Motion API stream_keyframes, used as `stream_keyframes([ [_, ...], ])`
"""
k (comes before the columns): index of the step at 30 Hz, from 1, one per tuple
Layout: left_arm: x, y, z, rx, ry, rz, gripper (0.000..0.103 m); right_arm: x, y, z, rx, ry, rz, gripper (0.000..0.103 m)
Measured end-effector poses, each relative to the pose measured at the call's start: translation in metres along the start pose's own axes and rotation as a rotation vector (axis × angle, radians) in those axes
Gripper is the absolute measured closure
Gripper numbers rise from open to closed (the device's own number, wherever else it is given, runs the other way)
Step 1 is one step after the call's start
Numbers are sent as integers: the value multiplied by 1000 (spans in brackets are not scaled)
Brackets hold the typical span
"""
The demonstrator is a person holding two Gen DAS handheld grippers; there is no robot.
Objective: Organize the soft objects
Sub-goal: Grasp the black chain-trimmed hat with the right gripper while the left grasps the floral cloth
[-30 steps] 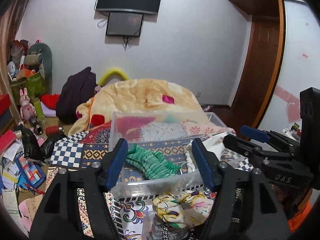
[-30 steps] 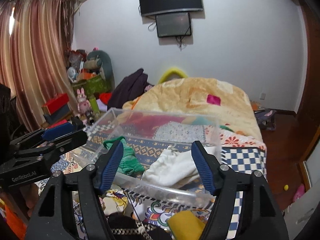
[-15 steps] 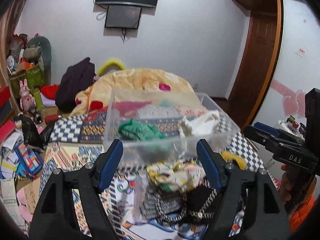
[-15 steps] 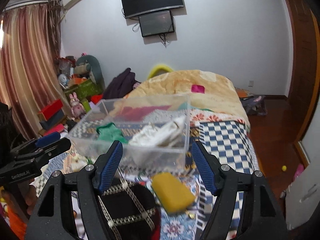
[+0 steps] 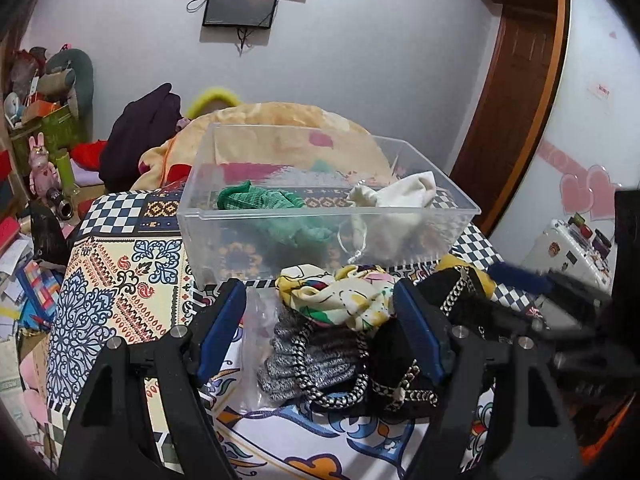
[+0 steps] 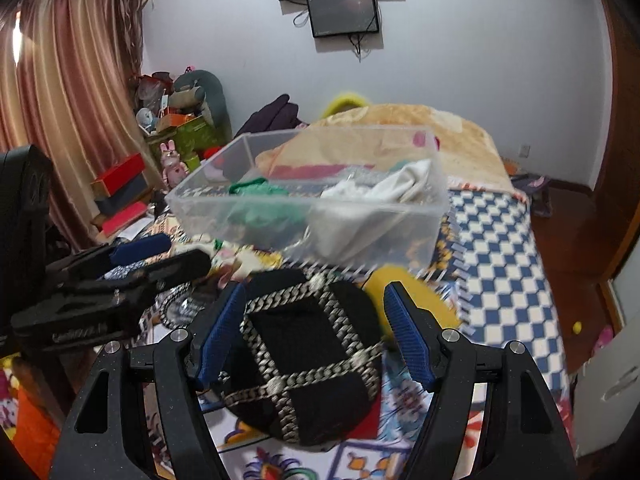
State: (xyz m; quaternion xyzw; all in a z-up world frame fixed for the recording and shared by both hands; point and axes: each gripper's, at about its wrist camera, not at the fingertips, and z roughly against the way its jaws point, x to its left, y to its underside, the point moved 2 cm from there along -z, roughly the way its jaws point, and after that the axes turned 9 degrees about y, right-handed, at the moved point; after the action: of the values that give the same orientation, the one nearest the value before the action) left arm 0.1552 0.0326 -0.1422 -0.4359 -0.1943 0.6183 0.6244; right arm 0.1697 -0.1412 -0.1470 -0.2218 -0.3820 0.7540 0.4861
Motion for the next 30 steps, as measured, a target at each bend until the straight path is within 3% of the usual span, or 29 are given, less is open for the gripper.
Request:
stream_keyframes([
  [11, -3, 3, -10, 11, 7, -34, 67, 11, 10, -8, 21, -27, 38, 34],
  [17, -6, 5, -13, 15, 16, -50, 90, 13, 15, -10, 20, 0, 80, 55],
  [26, -11, 3, 0, -11, 24, -64, 96, 7, 12, -2, -16, 14, 50, 82],
  [30, -11, 0, 10, -35, 27, -59, 97, 6, 8, 5, -33, -7, 35, 85],
])
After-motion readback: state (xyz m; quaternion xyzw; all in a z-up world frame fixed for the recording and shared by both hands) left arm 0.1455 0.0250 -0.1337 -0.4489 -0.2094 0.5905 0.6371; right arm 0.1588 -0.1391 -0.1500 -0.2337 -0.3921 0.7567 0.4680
